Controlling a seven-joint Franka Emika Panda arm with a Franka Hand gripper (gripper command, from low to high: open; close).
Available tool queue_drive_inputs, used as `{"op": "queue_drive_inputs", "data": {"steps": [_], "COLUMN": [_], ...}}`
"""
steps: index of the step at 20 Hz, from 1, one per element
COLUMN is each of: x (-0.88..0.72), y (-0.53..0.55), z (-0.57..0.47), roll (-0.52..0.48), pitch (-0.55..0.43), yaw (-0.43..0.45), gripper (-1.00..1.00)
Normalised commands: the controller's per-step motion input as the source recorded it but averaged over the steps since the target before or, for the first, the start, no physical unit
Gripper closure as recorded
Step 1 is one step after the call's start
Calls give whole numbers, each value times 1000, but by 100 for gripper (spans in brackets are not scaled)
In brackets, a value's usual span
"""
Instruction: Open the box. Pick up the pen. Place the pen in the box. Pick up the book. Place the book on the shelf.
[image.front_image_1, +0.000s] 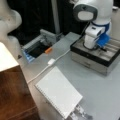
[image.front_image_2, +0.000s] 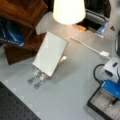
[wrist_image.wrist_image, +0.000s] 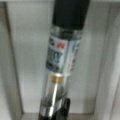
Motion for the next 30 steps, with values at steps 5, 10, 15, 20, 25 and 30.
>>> {"op": "queue_drive_inputs", "data": {"steps": [5, 10, 15, 20, 25, 30], "x": [51, 82, 102, 67, -17, -75], "y": [-174, -268, -310, -338, -408, -417], "z": [183, 187, 146, 164, 158, 56], "roll": [-110, -101, -109, -39, -42, -84], "pitch": [-15, 52, 91, 69, 75, 70], "yaw": [79, 120, 171, 94, 98, 133], "gripper": [-100, -100, -100, -100, -100, -100]}}
